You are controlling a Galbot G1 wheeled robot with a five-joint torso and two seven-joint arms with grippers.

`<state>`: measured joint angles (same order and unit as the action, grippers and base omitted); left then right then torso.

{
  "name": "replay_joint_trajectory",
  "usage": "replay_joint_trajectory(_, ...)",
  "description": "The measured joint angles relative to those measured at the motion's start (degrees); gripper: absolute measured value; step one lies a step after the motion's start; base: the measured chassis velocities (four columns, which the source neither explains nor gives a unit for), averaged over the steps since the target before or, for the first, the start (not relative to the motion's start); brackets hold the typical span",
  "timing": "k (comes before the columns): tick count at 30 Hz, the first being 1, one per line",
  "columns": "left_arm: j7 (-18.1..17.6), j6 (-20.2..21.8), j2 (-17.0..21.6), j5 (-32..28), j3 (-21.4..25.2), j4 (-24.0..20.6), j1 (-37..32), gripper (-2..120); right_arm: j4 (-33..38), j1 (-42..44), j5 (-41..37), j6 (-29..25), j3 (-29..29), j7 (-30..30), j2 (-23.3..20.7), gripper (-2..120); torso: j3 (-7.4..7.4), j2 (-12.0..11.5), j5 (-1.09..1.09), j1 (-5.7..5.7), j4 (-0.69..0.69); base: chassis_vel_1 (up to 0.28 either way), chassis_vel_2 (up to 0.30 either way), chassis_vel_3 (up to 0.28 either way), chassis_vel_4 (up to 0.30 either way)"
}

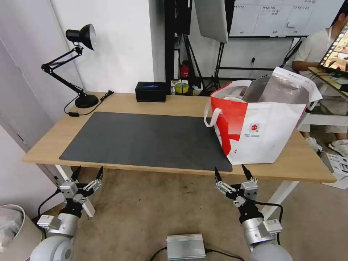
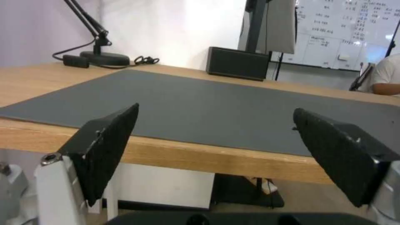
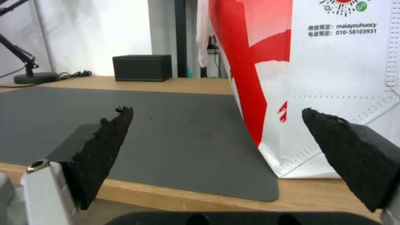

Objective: Pick up the trash from the table and place it into the takeout bag.

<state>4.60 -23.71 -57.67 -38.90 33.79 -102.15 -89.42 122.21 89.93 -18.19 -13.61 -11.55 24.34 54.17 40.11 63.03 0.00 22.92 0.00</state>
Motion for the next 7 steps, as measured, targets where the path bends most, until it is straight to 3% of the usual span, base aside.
replay_joint_trajectory(7, 0.0, 0.0, 0.0, 0.0, 0.0, 0.0, 0.0, 100, 0.0, 0.0, 0.0, 0.0, 0.0, 0.0, 0.0, 100, 0.0, 0.0, 0.0, 0.0, 0.0, 0.0, 0.0, 0.0, 0.0)
